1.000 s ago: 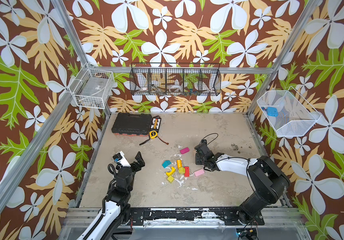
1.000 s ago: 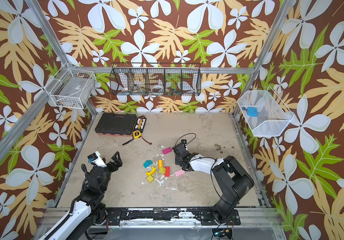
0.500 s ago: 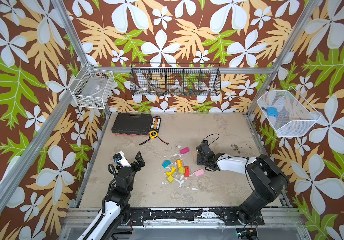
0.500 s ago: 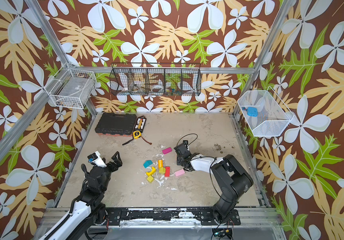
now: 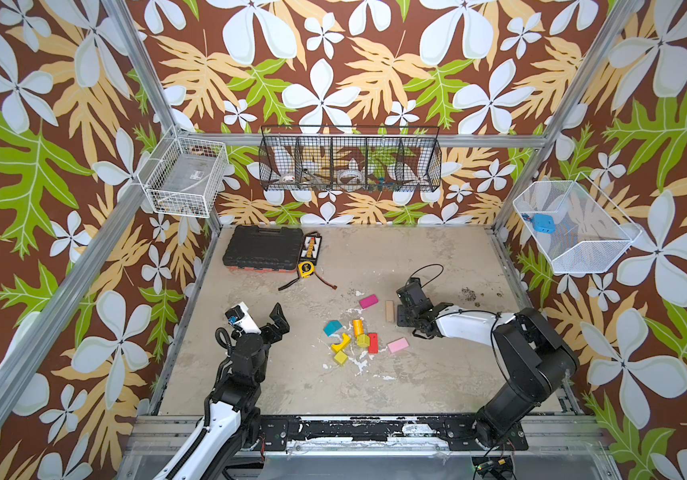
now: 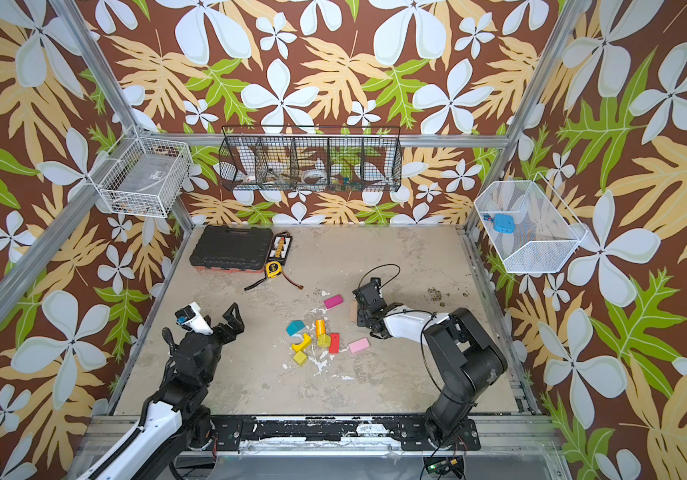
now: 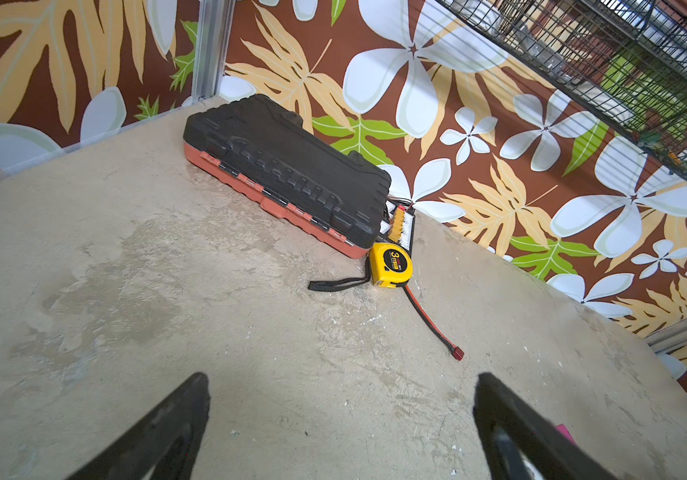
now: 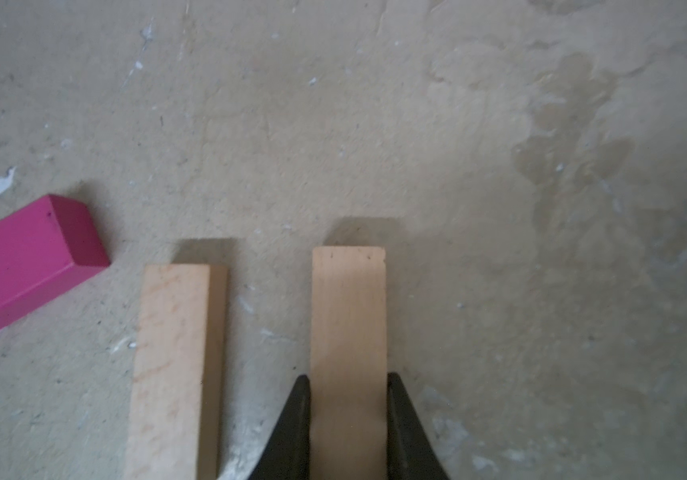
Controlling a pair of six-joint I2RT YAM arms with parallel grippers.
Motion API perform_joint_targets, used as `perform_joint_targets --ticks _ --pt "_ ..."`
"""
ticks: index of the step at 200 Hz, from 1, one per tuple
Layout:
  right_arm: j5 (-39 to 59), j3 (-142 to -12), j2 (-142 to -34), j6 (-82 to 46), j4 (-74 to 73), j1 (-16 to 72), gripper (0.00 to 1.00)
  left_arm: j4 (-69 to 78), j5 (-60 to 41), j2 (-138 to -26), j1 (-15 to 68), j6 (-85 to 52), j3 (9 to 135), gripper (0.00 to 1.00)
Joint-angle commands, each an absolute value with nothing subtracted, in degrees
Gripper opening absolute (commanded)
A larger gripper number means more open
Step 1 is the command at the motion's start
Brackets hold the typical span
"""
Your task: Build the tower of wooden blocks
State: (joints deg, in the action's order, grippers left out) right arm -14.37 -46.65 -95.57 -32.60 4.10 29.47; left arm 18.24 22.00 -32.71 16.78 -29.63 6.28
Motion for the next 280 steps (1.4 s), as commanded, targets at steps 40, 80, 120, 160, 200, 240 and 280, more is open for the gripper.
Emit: perform_joint_targets --ticks 40,80,120,160,200,240,280 --pt "-5.31 -51.09 -95.92 -22.69 1.65 17.13 0.04 21.43 19.78 -37.54 16.72 -28.43 8.42 1.0" --pt "-9.46 -57.89 -99.8 -17.67 5.09 15.38 0.01 21.6 19.69 -38.58 16.75 -28.33 8.82 1.0" --pt "-7.38 -62.11 -105.28 -17.06 4.77 14.77 0.0 21.81 20.26 -38.49 16.72 -28.19 8.77 1.0" --pt "-4.58 -64.68 -109.27 -16.73 5.19 14.63 0.0 21.97 20.48 -39.18 16.75 -28.08 8.98 1.0" --pt "-2.09 -62.78 -108.94 -18.19 3.87 14.68 0.02 22.15 20.49 -39.81 16.7 -27.98 9.24 1.0" --pt "-2.13 -63.22 -109.71 -18.52 4.57 14.81 0.03 22.06 20.37 -39.67 16.77 -28.01 9.23 1.0" --pt "-2.9 -62.05 -108.21 -18.94 4.56 14.85 0.26 22.06 20.34 -39.66 16.72 -28.04 9.22 1.0"
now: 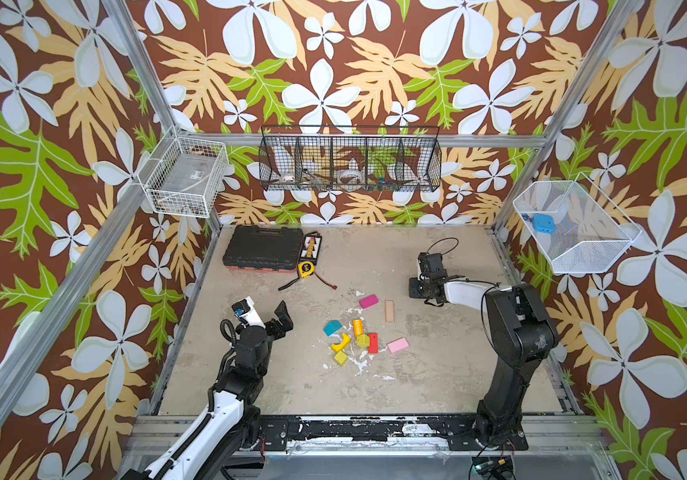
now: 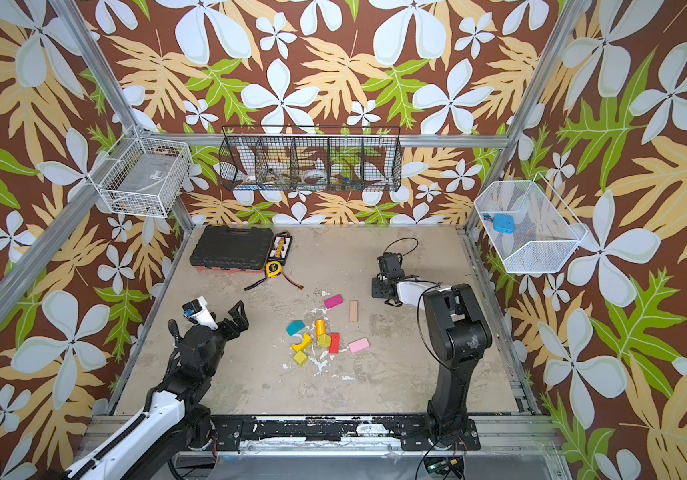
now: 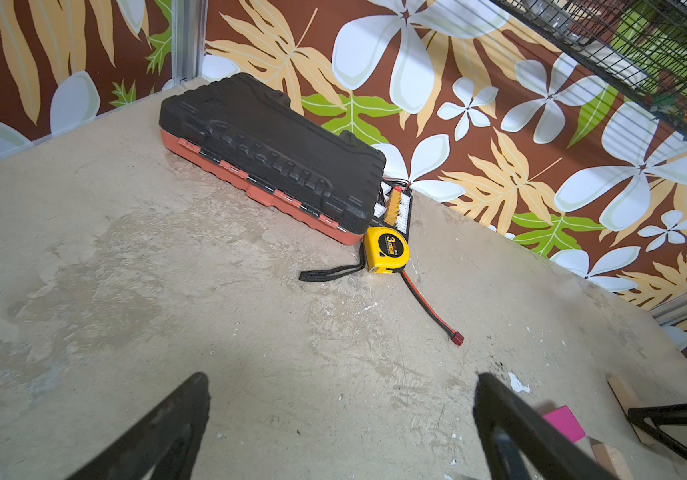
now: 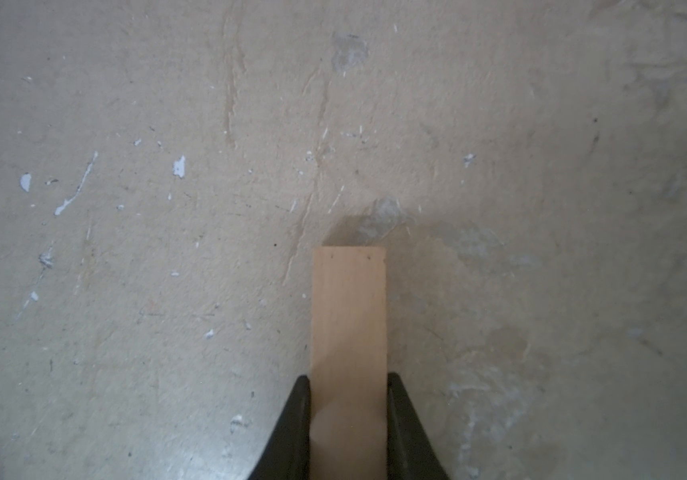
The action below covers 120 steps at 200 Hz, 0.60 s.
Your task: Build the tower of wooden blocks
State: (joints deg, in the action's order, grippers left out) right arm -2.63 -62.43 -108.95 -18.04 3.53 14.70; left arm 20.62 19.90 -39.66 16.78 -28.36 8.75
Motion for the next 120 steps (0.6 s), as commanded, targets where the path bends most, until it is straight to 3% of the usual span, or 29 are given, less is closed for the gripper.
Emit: perform_joint_targets --ticks 1,42,120 --pt "-2.9 -62.05 -108.16 -18.92 4.56 14.85 0.27 22.06 20.36 -39.65 16.71 -28.04 9.18 1.0" --pt "-2.29 -61.84 -105.47 -19.26 4.81 15.02 0.51 21.97 20.48 -39.64 16.7 -28.09 9.21 1.0" --pt "-6.04 -52.43 -91.21 -22.05 0.35 15.42 0.74 21.44 21.87 -39.59 16.78 -28.97 9.53 0.98"
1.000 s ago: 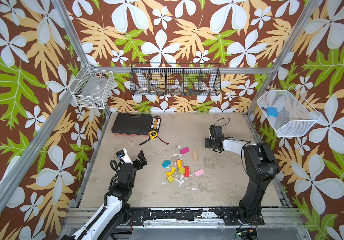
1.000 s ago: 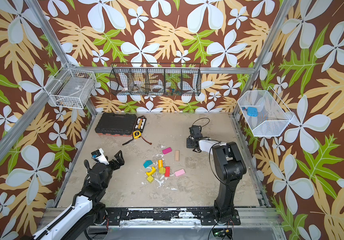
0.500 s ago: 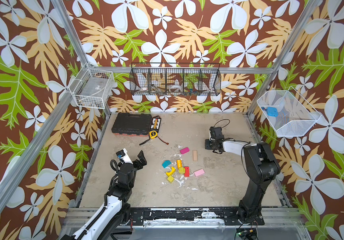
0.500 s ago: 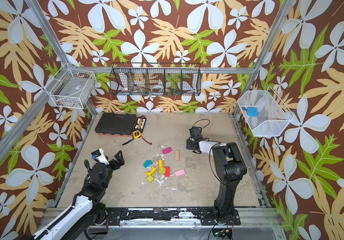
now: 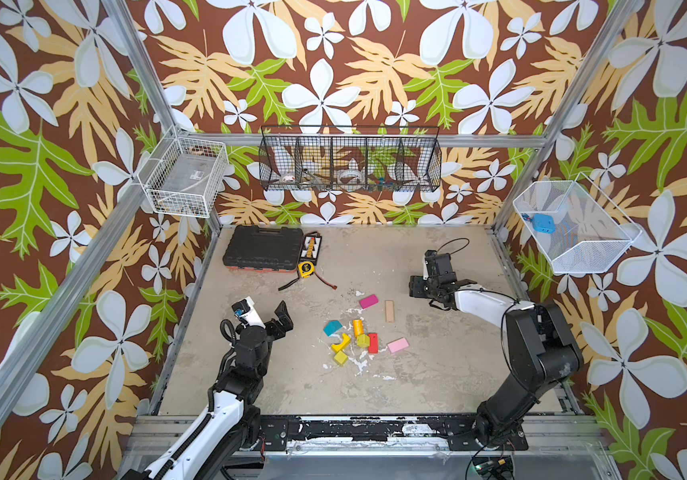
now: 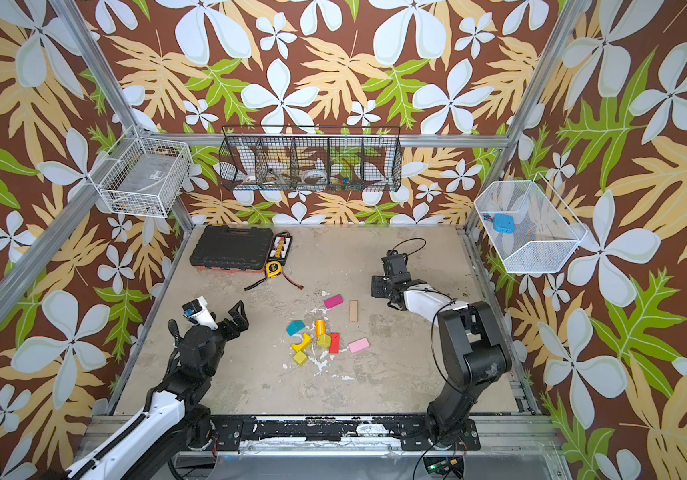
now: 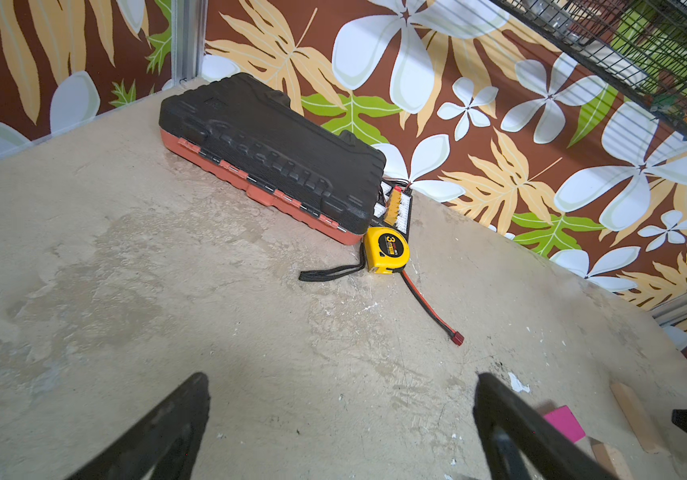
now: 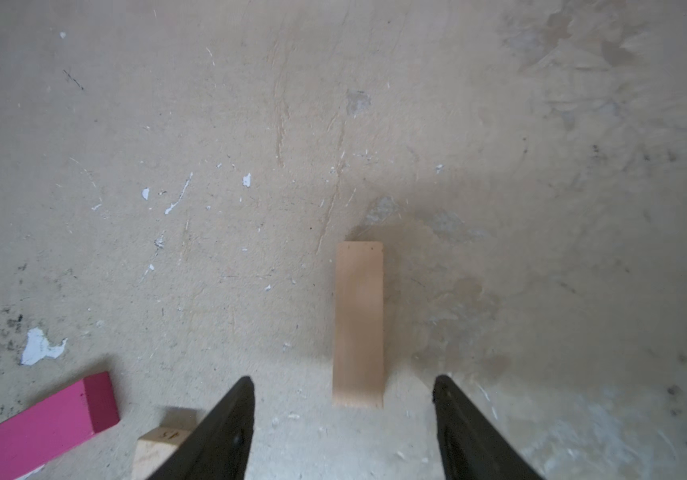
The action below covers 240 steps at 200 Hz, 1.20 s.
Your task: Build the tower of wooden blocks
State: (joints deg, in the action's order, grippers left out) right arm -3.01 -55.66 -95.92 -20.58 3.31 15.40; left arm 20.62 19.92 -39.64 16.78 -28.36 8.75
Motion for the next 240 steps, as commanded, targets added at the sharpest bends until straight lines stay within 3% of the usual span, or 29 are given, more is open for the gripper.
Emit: perform_joint_targets --ticks 1,21,56,96,123,144,166,211,240 --pt "-6.05 -52.14 -91.04 -22.14 0.26 15.36 0.75 21.36 21.96 -39.57 16.74 -29.16 9.64 0.98" --pt "-6.06 -46.06 -84.26 -23.82 -3.43 15.34 0.79 16.56 23.02 -37.74 16.73 -32.45 11.92 0.94" --pt "-7.85 -36.94 -73.57 -26.43 -7.85 14.78 0.82 11.58 12.73 -31.98 16.72 -32.52 14.68 0.84" --pt "-12.38 -27.99 -66.06 -28.86 -13.25 12.44 0.83 11.63 1.5 -33.34 19.91 -36.95 15.73 0.76" --pt "-10.04 -24.18 -65.91 -29.88 -17.68 6.86 0.83 12.16 9.34 -36.52 32.86 -37.79 18.56 0.73" --pt "-2.46 -22.46 -67.55 -31.87 -20.9 0.85 0.77 12.08 19.01 -42.04 45.6 -37.79 22.12 0.71" --pt "-2.18 -22.23 -67.7 -32.29 -21.83 -0.18 0.8 14.37 24.48 -50.31 54.9 -38.13 25.47 0.7" --pt "-2.28 -22.37 -68.64 -32.21 -22.56 -0.18 0.79 13.69 26.72 -71.07 62.15 -38.9 36.12 0.63" --pt "-1.79 -21.51 -68.02 -32.17 -23.69 -0.18 0.79 13.18 26.93 -77.86 63.11 -40.16 38.97 0.59"
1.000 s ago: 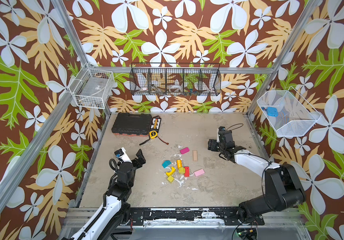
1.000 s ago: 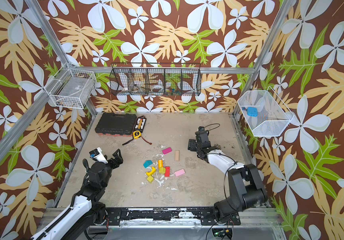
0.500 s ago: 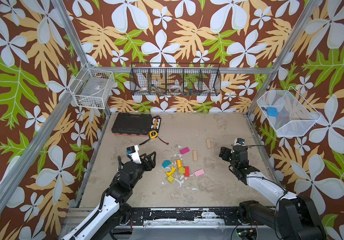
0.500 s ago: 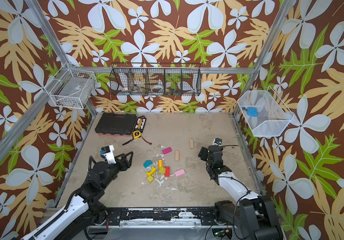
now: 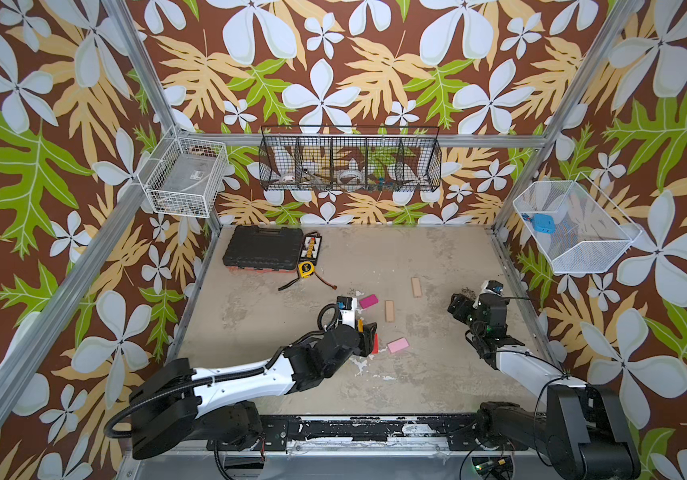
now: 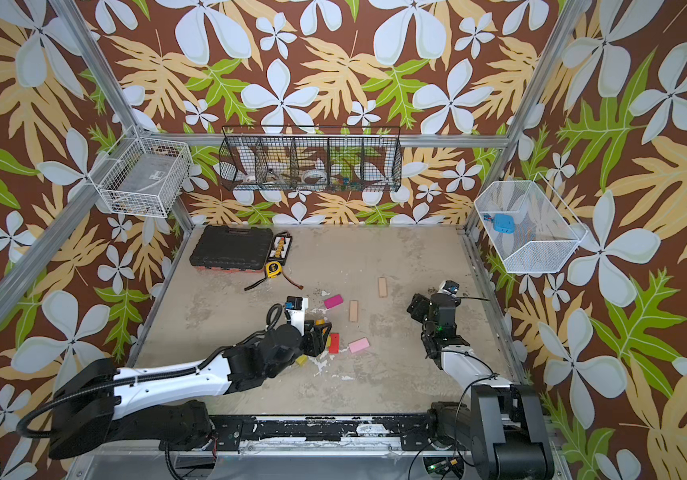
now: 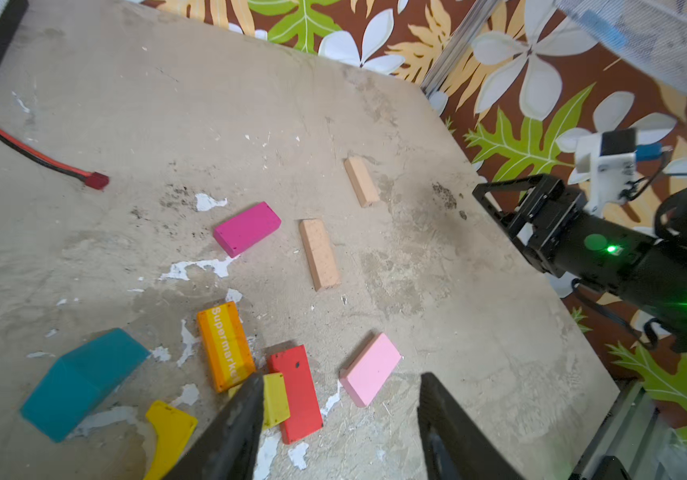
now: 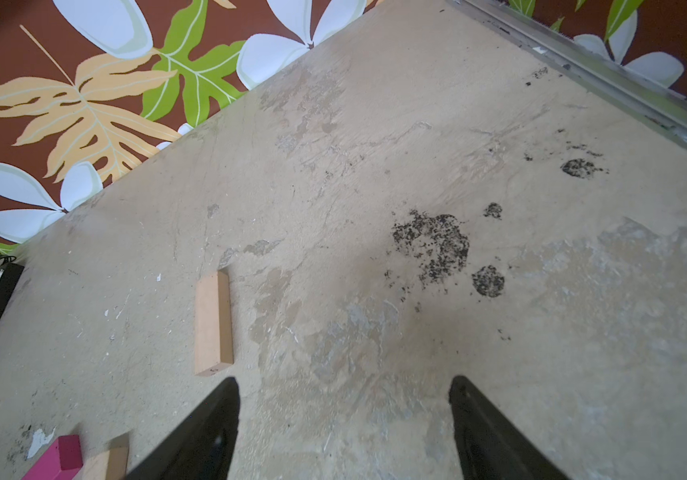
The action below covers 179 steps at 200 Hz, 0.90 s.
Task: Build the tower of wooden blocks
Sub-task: 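Open the right gripper and lift away while the left arm reaches toward the other plank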
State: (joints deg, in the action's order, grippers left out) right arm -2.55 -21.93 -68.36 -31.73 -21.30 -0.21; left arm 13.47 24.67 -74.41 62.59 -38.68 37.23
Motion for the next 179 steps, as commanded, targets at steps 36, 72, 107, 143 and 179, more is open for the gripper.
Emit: perform_joint_targets --ticks 36,72,107,143,179 --pt "-0.85 -21.21 -68.11 -31.9 -24.19 -0.18 0.78 12.51 27.2 -84.2 63.19 -40.78 41.72 0.56" --pt "-0.44 -21.6 -68.72 -31.77 -24.25 -0.2 0.78 11.37 23.93 -93.54 63.19 -39.21 49.76 0.54" --pt "1.24 -21.57 -69.4 -31.37 -24.6 -0.16 0.76 7.67 26.46 -103.14 63.27 -38.93 58.24 0.51" --pt "1.62 -21.9 -69.91 -31.2 -24.8 -0.2 0.77 0.82 30.51 -112.94 63.23 -37.77 69.37 0.49" --pt "2.7 -22.36 -70.84 -30.85 -24.8 -0.16 0.76 -2.29 34.45 -118.29 63.24 -38.3 74.02 0.49"
